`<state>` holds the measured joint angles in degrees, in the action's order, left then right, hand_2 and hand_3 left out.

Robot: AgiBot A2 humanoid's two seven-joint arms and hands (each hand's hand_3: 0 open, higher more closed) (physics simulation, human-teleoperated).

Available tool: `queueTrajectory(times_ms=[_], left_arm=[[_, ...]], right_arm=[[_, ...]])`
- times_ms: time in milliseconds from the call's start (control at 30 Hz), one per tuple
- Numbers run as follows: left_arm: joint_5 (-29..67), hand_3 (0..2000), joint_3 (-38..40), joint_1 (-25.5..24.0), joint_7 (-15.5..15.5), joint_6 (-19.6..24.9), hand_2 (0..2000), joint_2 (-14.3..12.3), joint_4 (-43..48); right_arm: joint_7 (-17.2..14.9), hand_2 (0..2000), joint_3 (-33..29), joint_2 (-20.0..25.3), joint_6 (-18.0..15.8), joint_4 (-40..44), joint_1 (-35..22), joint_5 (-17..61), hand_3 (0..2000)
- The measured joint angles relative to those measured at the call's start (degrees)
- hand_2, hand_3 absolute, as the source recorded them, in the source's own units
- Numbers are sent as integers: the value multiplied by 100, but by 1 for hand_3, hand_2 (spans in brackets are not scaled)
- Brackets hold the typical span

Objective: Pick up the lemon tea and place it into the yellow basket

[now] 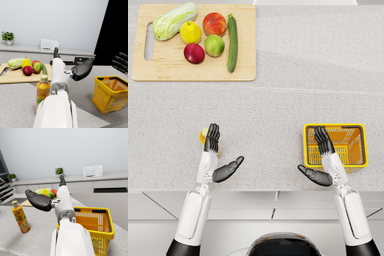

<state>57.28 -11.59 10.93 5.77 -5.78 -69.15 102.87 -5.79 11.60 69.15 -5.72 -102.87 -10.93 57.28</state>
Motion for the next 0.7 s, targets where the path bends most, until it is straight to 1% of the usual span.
queueTrajectory(times_ms=[400, 433, 500, 600, 700], left_arm=[[0, 0, 0, 0, 0, 0, 0, 0, 0], [0, 0, -51, -10, -163, 163, 0, -11, -32], [0, 0, 46, 118, -364, 365, 0, -113, -53], [0, 0, 416, 426, -498, 499, 0, -252, -145], [760, 0, 808, 707, -548, 549, 0, -325, -378]], right_arm=[[0, 0, 0, 0, 0, 0, 0, 0, 0], [0, 0, 0, 0, 0, 0, 0, 0, 0], [281, 0, 24, 40, 278, 7, -4, 0, 0], [469, 0, -348, 136, 463, -102, -133, 0, 0], [538, 0, -784, 194, 532, -3, -273, 761, 0]])
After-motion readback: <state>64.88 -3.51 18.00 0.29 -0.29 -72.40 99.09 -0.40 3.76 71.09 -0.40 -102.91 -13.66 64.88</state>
